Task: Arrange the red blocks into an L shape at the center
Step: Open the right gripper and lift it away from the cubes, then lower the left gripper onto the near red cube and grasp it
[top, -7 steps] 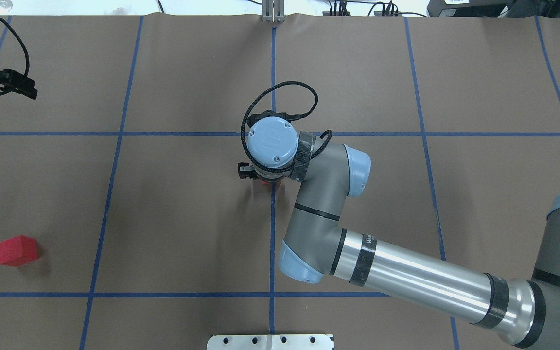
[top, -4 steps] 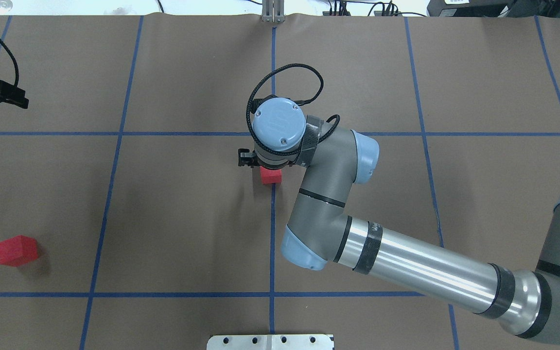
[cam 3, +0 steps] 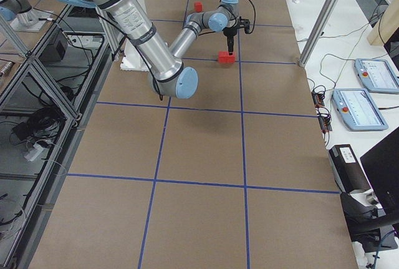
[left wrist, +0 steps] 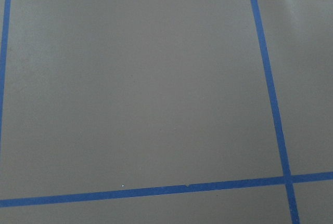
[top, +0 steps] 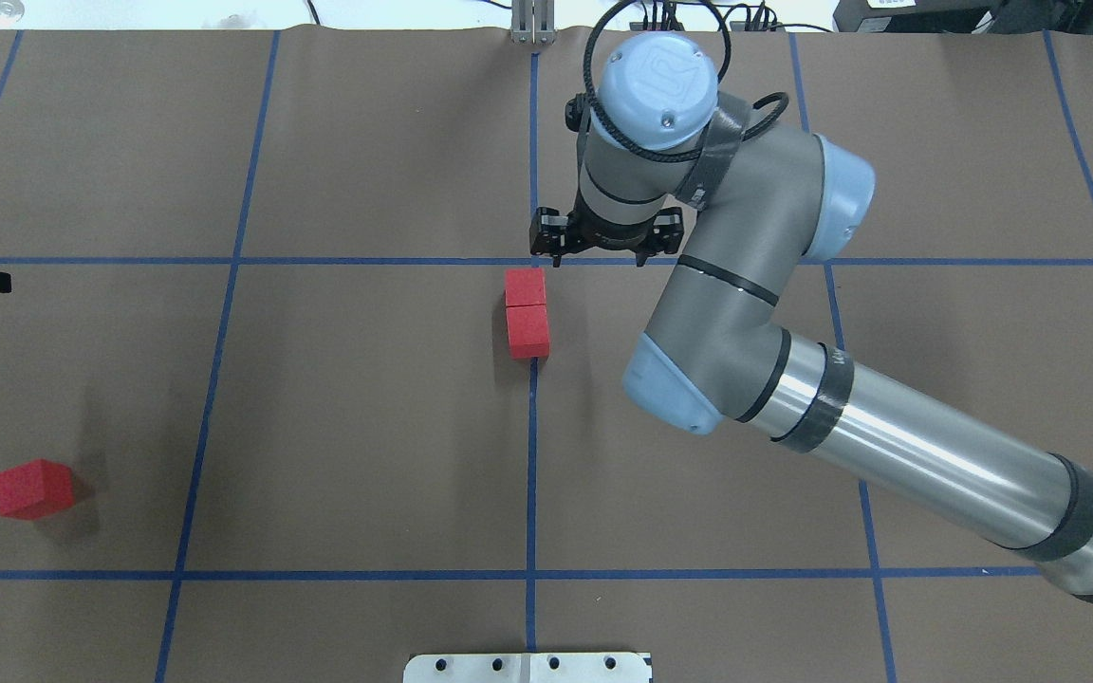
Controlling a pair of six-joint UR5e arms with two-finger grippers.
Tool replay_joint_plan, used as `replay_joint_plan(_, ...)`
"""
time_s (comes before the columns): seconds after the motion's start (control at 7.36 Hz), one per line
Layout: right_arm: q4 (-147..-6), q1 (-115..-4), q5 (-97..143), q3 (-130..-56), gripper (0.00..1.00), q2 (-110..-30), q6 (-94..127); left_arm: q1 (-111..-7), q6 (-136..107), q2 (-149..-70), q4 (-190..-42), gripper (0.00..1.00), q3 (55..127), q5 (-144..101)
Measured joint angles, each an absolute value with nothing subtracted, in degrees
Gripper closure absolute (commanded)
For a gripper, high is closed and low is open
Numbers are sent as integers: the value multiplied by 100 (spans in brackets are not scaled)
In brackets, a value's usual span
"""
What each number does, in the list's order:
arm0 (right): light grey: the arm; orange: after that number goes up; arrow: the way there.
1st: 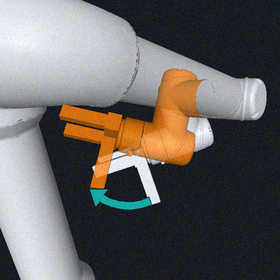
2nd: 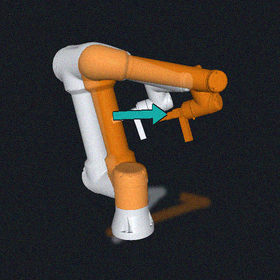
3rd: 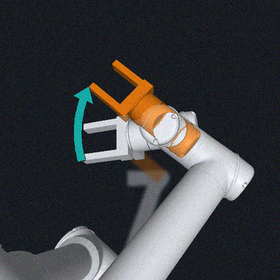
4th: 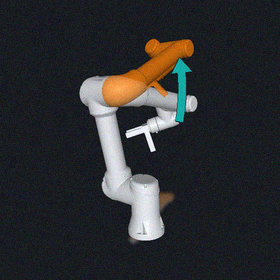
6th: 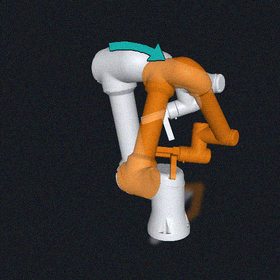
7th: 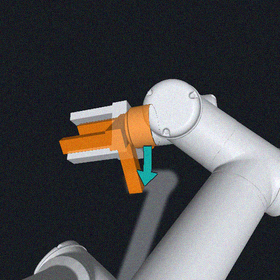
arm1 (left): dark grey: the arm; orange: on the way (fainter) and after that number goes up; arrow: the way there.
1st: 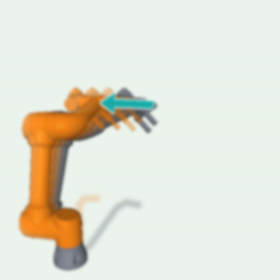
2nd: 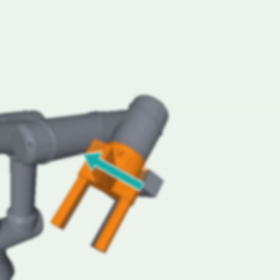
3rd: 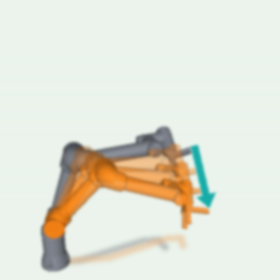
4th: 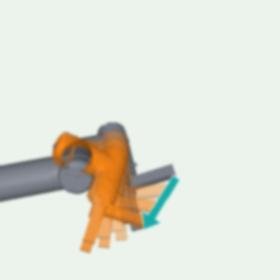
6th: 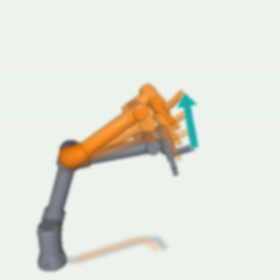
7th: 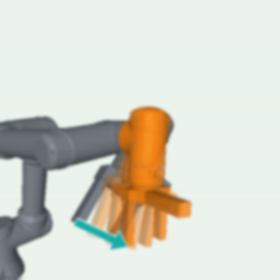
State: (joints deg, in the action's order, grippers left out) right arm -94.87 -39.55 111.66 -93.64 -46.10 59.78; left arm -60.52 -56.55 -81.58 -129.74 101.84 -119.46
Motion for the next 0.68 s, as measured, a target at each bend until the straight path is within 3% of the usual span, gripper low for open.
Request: replay_joint_plan(0.68, -9675, -4566, 11640, -9814, 1, -5231, 5225, -4409, -7371, -6895, -13053, 0, 11255, -11126)
